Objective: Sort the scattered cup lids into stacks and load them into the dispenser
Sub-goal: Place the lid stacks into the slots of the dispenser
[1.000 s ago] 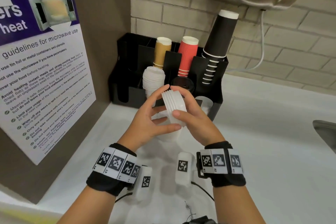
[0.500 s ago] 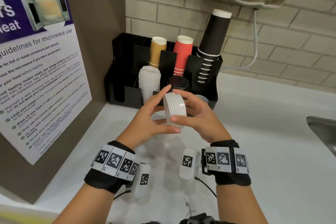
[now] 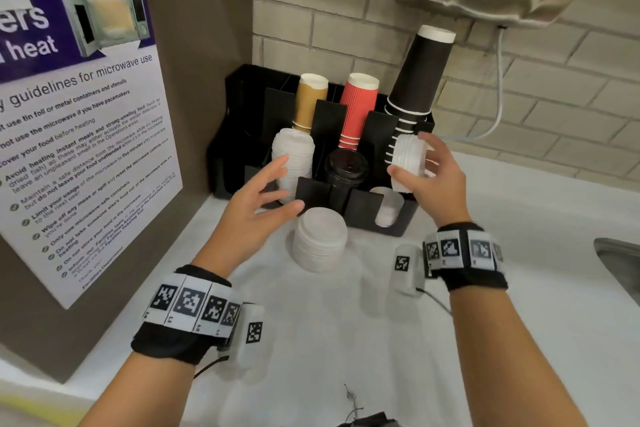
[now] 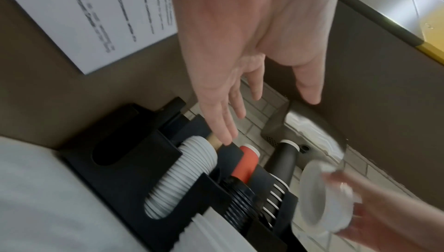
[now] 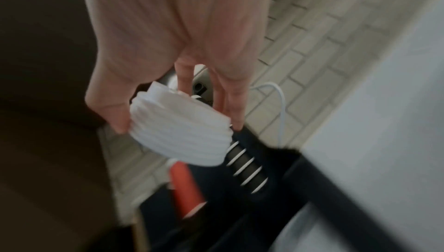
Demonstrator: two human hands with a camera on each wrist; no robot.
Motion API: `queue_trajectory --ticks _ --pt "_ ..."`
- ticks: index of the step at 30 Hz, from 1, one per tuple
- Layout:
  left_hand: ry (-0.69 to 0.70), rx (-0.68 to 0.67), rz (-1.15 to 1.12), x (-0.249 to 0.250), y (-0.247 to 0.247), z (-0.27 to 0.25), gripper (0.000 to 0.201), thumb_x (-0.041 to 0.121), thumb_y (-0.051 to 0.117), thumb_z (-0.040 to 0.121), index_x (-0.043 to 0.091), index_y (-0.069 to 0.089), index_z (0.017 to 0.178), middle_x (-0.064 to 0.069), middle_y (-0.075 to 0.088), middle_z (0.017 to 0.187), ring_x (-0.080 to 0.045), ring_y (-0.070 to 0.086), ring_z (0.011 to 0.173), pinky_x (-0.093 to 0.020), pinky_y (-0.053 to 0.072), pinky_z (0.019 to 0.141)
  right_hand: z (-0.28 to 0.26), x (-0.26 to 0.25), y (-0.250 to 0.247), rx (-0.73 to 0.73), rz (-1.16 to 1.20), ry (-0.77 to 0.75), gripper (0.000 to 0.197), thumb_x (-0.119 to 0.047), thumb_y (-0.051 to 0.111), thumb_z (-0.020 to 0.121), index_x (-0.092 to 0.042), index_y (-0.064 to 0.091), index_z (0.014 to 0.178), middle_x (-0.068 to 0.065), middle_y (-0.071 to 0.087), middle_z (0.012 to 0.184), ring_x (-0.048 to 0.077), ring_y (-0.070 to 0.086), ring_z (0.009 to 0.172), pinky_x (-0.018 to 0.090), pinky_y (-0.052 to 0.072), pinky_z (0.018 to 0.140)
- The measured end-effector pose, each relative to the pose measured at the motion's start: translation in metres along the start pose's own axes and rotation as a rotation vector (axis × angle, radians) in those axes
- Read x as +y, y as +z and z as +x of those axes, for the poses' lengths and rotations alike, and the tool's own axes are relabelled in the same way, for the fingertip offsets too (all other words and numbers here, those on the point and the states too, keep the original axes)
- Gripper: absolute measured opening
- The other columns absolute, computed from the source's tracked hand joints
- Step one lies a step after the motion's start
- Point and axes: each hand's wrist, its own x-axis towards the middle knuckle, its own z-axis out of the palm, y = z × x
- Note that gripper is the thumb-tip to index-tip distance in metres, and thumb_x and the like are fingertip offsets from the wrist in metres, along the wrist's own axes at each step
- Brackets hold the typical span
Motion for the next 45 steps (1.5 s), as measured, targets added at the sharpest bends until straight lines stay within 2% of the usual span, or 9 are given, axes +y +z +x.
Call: queue_trajectory --ticks 4,8,16,24,29,32,35,40,45 --pt "0.002 0.014 0.000 -0.005 -0.006 -0.001 0.058 0.009 0.072 0.083 0.040 0.053 0.127 0.017 0.055 0.131 -0.005 0.059 0.114 -0.013 0.050 0.084 0.037 0.022 0.005 -0.197 -0.394 0.005 0.077 -0.029 0.082 0.067 -0.031 0.047 0.136 0.009 0.053 0.130 0.028 0.048 0.121 0.035 0.041 0.097" --pt "-0.005 0.005 -0.007 -0.006 -0.007 -0.004 0.053 0.005 0.073 0.083 0.033 0.058 0.125 0.012 0.056 0.131 -0.005 0.060 0.111 -0.006 0.047 0.076 0.049 0.033 0.013 -0.375 -0.518 0.015 0.078 -0.025 0.080 0.069 -0.033 0.045 0.138 0.014 0.048 0.131 0.033 0.047 0.121 0.040 0.040 0.101" --pt "-0.018 0.024 0.033 -0.005 -0.012 -0.008 0.047 0.009 0.072 0.084 0.032 0.060 0.124 0.019 0.059 0.127 0.001 0.060 0.108 -0.005 0.047 0.076 0.059 0.032 0.020 -0.483 -0.642 0.036 0.067 -0.025 0.078 0.070 -0.034 0.049 0.130 0.014 0.047 0.123 0.032 0.047 0.114 0.031 0.038 0.091" --pt "-0.027 0.037 0.048 -0.008 -0.015 -0.009 0.043 0.010 0.071 0.085 0.031 0.062 0.121 0.017 0.060 0.126 0.003 0.060 0.106 -0.004 0.045 0.074 0.069 0.006 0.041 -0.577 -0.955 0.167 0.057 -0.027 0.074 0.072 -0.030 0.051 0.125 0.014 0.046 0.124 0.034 0.050 0.112 0.041 0.048 0.095" --pt "-0.026 0.028 0.051 -0.008 -0.014 -0.008 0.041 0.010 0.070 0.087 0.029 0.061 0.122 0.015 0.060 0.126 0.003 0.060 0.106 -0.003 0.045 0.073 0.074 -0.003 0.048 -0.667 -1.049 0.140 0.050 -0.025 0.072 0.072 -0.013 0.050 0.115 0.007 0.058 0.106 0.025 0.057 0.088 0.031 0.049 0.075" --pt "-0.024 0.028 0.045 -0.008 -0.014 -0.008 0.040 0.009 0.069 0.087 0.028 0.061 0.122 0.013 0.060 0.126 0.004 0.060 0.105 -0.002 0.044 0.073 0.072 0.007 0.056 -0.644 -1.110 0.150 0.052 -0.025 0.069 0.081 -0.009 0.044 0.123 0.010 0.056 0.116 0.030 0.058 0.103 0.035 0.046 0.083" --pt "-0.023 0.038 0.049 -0.008 -0.015 -0.008 0.038 0.011 0.068 0.088 0.029 0.062 0.120 0.014 0.060 0.125 0.003 0.060 0.105 -0.002 0.044 0.073 0.070 0.014 0.060 -0.610 -1.054 0.159 0.049 -0.026 0.065 0.087 -0.002 0.053 0.128 0.019 0.053 0.131 0.036 0.050 0.122 0.041 0.041 0.097" --pt "-0.030 0.058 0.047 -0.011 -0.019 -0.008 0.036 0.012 0.068 0.088 0.032 0.063 0.118 0.016 0.061 0.123 0.003 0.061 0.104 -0.001 0.043 0.073 0.066 0.000 0.059 -0.751 -1.237 0.142 0.030 -0.038 0.048 0.096 -0.009 0.057 0.094 0.006 0.056 0.093 0.022 0.058 0.090 0.027 0.042 0.073" --pt "-0.036 0.047 0.041 -0.012 -0.017 -0.005 0.036 0.012 0.067 0.089 0.029 0.062 0.120 0.017 0.062 0.124 -0.001 0.061 0.106 -0.001 0.042 0.074 0.074 -0.005 0.055 -0.798 -1.205 0.242 0.028 -0.016 0.043 0.101 0.001 0.051 0.080 0.009 0.047 0.082 0.024 0.052 0.091 0.023 0.043 0.087"
